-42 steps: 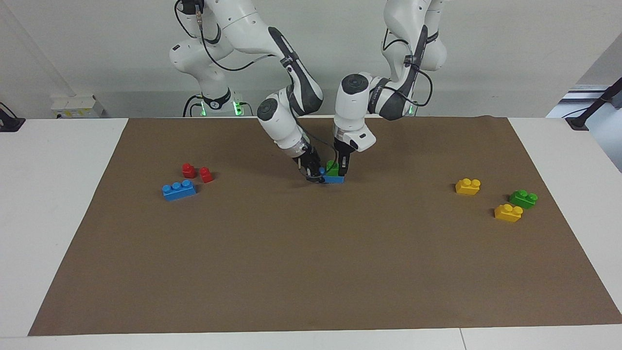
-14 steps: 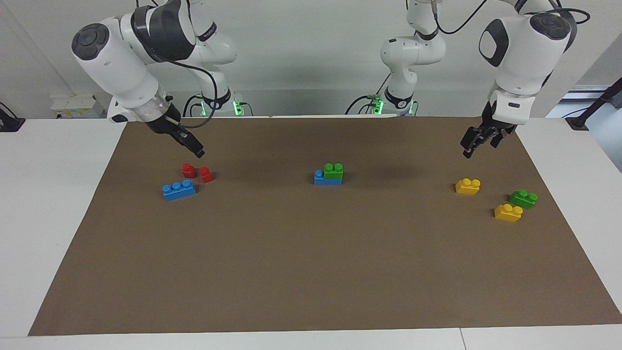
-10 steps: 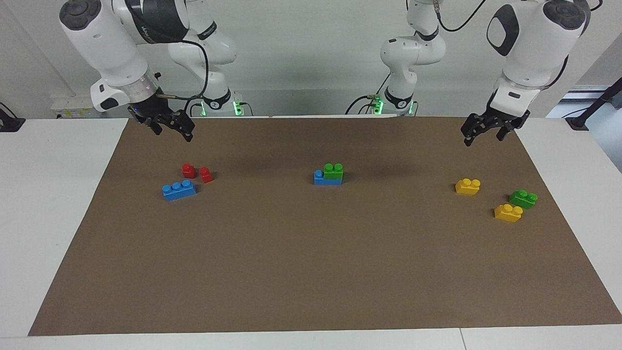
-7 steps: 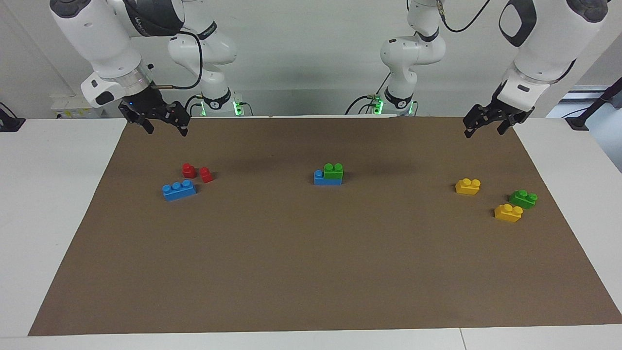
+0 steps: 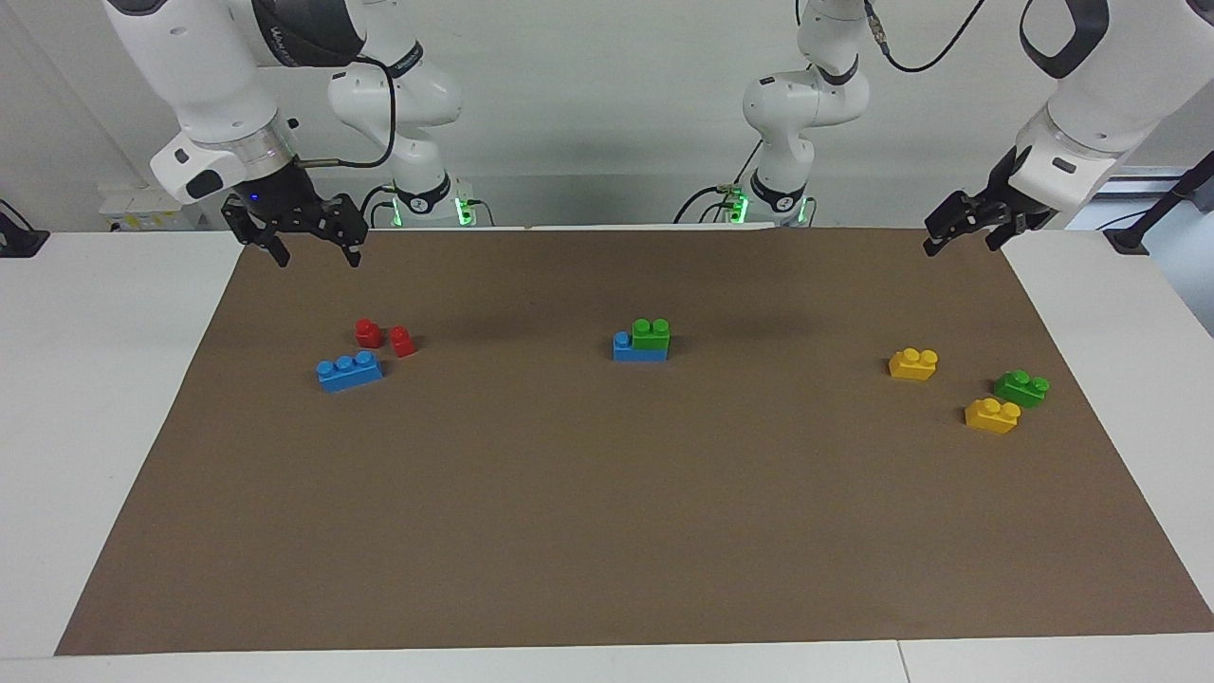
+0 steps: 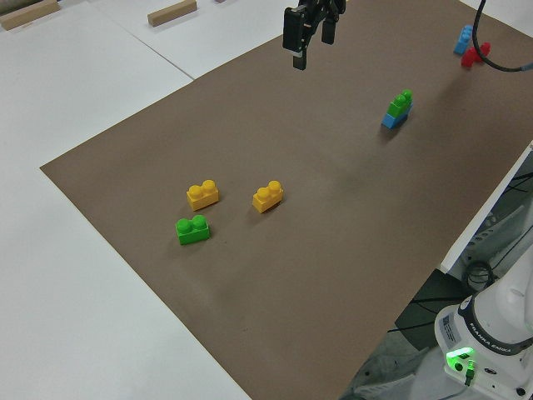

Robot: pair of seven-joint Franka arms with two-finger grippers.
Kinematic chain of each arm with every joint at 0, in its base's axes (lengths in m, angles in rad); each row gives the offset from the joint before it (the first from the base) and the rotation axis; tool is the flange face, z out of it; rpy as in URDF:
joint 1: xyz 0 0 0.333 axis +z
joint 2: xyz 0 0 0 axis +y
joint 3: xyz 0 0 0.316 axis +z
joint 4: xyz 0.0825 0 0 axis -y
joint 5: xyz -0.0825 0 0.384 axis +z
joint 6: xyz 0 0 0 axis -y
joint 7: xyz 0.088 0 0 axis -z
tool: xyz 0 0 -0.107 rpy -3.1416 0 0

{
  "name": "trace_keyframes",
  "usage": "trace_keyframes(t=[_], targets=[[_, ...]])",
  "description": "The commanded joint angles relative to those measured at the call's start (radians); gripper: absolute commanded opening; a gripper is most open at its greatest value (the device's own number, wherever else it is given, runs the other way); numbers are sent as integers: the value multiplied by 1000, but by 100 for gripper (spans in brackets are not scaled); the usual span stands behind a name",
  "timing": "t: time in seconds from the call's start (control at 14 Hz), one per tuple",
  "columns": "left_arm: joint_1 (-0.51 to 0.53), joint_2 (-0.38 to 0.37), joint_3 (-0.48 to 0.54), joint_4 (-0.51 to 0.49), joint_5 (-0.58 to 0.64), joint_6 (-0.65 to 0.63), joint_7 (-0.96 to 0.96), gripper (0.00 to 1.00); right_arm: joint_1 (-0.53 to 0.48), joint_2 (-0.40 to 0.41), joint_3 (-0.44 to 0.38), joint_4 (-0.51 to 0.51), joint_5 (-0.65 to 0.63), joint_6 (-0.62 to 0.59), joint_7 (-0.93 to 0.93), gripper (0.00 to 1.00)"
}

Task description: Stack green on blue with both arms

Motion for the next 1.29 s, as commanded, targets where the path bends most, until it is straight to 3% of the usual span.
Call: trace_keyframes(t=[0.0,0.36,0.71,1.21], targets=[[8,33,-5,64,-5,-40,22,100,-6,8,3,6,-35,-5,-56,100],[5,1,-8,9,-5,-23,10,100,-8,8,3,6,-38,-9,-56,100],[0,-91,-8,-123,-5,53,1,100,-8,6,2,3,-40,-10,-56,100],[-6,-89,-8,-125,9,90,38,100,-5,6,5,3,-73,-12,-56,100]])
